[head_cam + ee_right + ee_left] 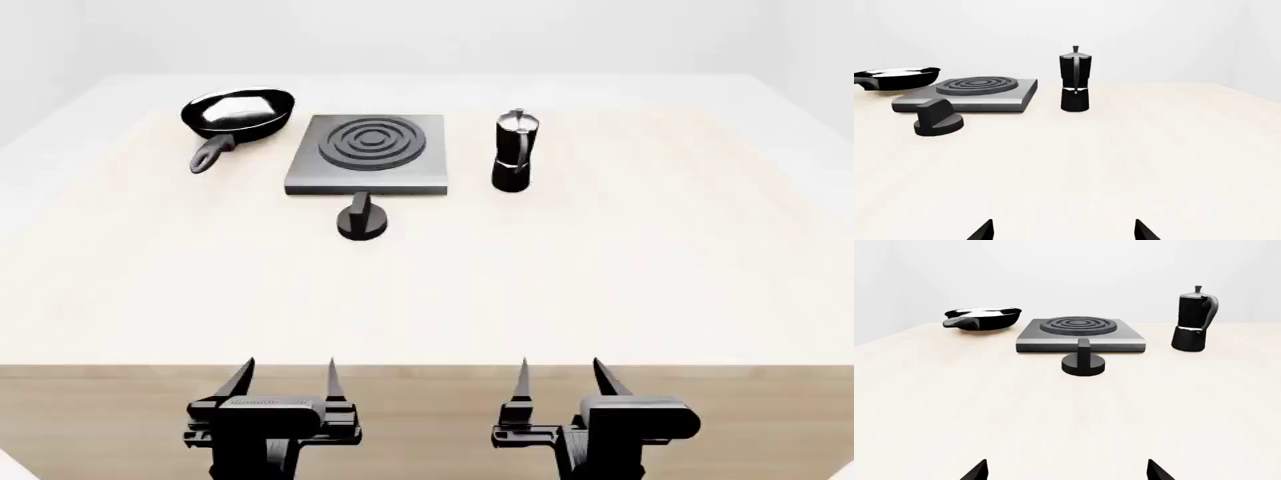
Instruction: Turn on the stove and put the frying pan on it.
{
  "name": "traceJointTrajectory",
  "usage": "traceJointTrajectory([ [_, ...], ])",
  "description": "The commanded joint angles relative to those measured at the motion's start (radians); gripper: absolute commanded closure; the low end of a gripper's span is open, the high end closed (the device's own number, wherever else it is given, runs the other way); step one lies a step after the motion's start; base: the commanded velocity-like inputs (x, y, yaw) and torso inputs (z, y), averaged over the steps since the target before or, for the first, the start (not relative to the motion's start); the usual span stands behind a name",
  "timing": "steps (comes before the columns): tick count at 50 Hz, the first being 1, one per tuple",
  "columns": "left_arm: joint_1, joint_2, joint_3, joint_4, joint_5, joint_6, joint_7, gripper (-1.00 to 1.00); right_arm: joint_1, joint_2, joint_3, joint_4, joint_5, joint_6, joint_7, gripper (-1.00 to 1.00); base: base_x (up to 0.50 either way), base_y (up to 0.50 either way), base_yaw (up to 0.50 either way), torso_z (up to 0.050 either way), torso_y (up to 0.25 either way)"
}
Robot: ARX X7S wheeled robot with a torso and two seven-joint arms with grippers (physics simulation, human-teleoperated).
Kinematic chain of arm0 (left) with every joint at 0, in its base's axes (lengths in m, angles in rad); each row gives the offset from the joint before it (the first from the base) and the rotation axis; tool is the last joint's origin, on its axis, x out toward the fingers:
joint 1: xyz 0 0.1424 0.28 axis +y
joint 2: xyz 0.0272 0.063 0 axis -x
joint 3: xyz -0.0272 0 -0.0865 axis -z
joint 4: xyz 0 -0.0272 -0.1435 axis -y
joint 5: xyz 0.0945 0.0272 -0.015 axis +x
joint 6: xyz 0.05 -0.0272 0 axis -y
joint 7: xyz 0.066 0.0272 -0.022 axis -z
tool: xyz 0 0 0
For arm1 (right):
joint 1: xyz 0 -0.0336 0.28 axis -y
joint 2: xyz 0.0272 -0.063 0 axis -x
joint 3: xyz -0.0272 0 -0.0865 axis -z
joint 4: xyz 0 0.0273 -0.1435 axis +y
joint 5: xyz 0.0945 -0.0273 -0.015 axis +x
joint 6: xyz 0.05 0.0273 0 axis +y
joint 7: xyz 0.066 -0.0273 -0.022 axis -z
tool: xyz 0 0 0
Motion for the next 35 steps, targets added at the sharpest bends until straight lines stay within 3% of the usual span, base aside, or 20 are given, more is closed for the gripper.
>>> traceJointTrajectory([
  [1, 0.000, -0.016, 0.020, 0.000, -0.015, 0.000, -0.018, -1.00, 0.004, 0.014, -0.013, 0.003, 0.025, 0.003, 0.021, -1.00, 0.00, 0.00, 0.00, 0.000, 0.000],
  [11, -0.001, -0.045, 0.052, 0.003, -0.045, 0.001, -0.056, -1.00, 0.006, 0.051, -0.074, 0.015, -0.006, -0.003, 0.070, -1.00, 0.00, 0.06, 0.00, 0.000, 0.000],
  [35, 0.001, -0.081, 0.097, 0.006, -0.077, 0.007, -0.093, -1.00, 0.007, 0.084, -0.114, 0.009, 0.016, -0.007, 0.112, -1.00, 0.01, 0.50, 0.00, 0.000, 0.000],
])
